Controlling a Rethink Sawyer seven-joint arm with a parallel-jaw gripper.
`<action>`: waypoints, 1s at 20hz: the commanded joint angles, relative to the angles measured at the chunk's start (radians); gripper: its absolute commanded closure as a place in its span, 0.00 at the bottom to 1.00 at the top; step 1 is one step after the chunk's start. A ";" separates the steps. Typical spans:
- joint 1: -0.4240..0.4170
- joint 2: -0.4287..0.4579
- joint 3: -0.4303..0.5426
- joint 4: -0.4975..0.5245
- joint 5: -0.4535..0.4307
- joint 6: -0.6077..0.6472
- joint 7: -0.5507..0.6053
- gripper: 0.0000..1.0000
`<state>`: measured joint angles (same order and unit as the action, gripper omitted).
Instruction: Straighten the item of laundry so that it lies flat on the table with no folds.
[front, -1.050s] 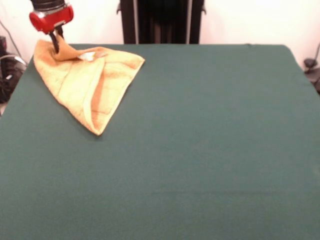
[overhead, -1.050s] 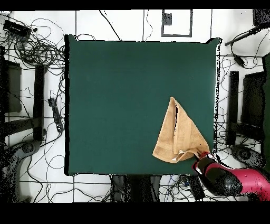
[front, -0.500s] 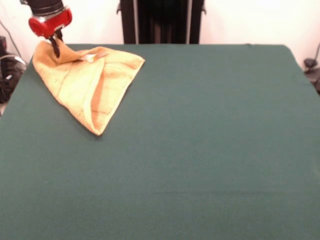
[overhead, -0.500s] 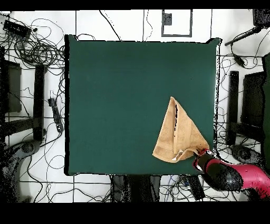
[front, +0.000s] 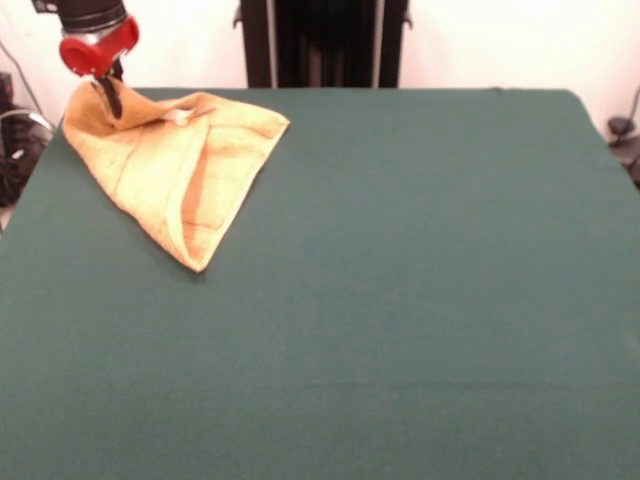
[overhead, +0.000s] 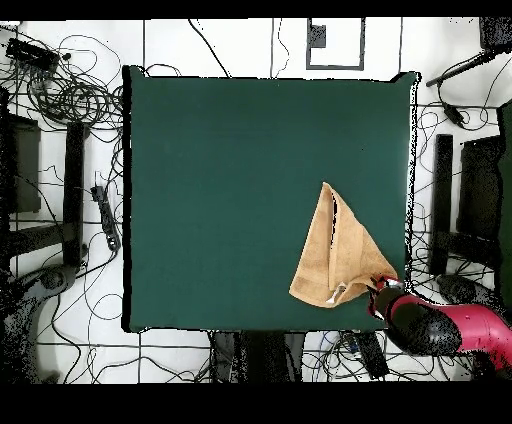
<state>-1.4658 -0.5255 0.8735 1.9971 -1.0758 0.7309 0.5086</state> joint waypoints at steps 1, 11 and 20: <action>0.068 -0.007 0.102 -0.035 -0.005 0.058 -0.440 1.00; 0.096 -0.038 0.088 -0.023 -0.027 0.077 -0.584 1.00; 0.119 -0.069 0.074 -0.025 -0.011 0.109 -0.684 1.00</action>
<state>-1.4303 -0.5817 0.8908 1.9974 -1.0807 0.7569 0.1489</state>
